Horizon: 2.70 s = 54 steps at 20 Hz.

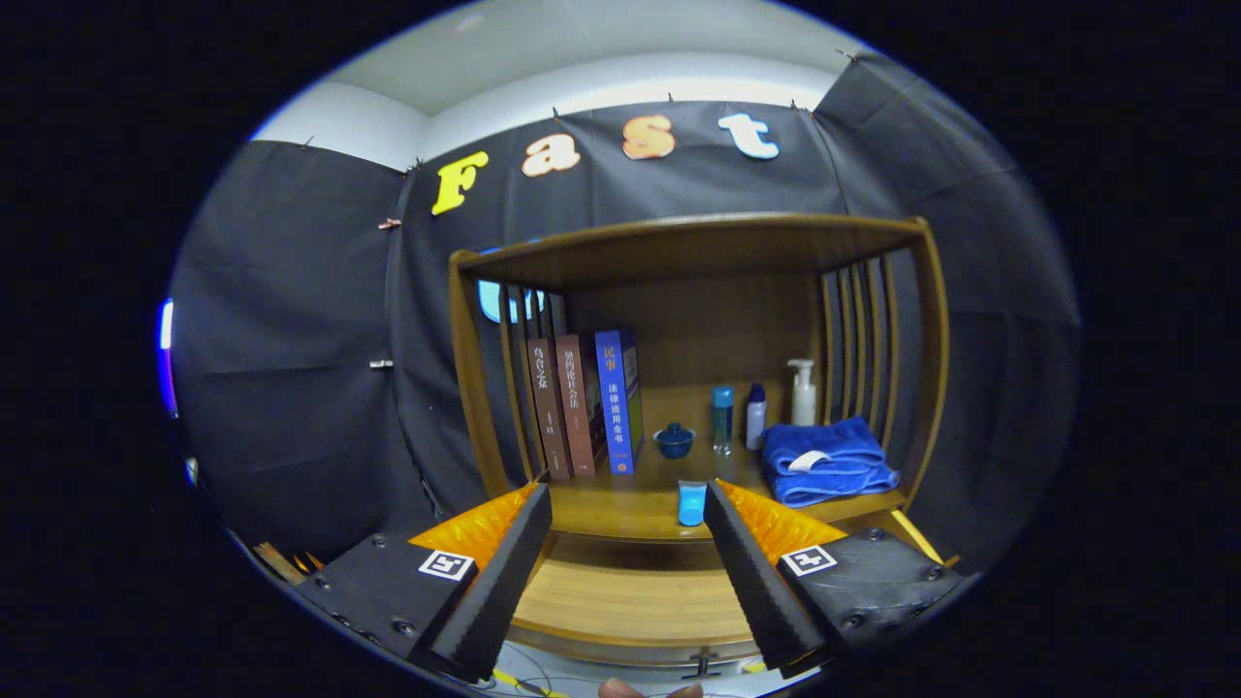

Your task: Pull open the drawer, take out the items inside it, and place them on the countertop above the cabinet.

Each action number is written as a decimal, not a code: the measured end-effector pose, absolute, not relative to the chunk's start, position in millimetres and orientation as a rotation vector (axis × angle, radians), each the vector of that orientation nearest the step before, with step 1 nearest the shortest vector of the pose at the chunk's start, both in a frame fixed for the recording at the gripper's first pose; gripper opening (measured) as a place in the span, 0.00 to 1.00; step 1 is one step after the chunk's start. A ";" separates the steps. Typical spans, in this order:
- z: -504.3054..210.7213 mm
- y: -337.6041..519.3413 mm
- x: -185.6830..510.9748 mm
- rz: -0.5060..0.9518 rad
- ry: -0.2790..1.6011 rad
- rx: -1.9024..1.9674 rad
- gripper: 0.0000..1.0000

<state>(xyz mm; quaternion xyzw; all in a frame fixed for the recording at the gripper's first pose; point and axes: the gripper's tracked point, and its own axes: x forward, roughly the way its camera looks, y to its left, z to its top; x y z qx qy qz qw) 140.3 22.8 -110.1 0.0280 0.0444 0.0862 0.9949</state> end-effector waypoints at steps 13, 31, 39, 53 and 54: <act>-279.7 -41.3 76.0 -0.001 0.205 0.016 0.99; -338.5 -31.9 109.0 -0.005 0.281 -0.013 1.00; -333.3 -35.8 167.7 -0.003 0.289 -0.015 1.00; -350.7 -35.5 254.5 -0.008 0.323 -0.015 1.00; -352.2 -36.3 258.2 -0.008 0.331 -0.025 1.00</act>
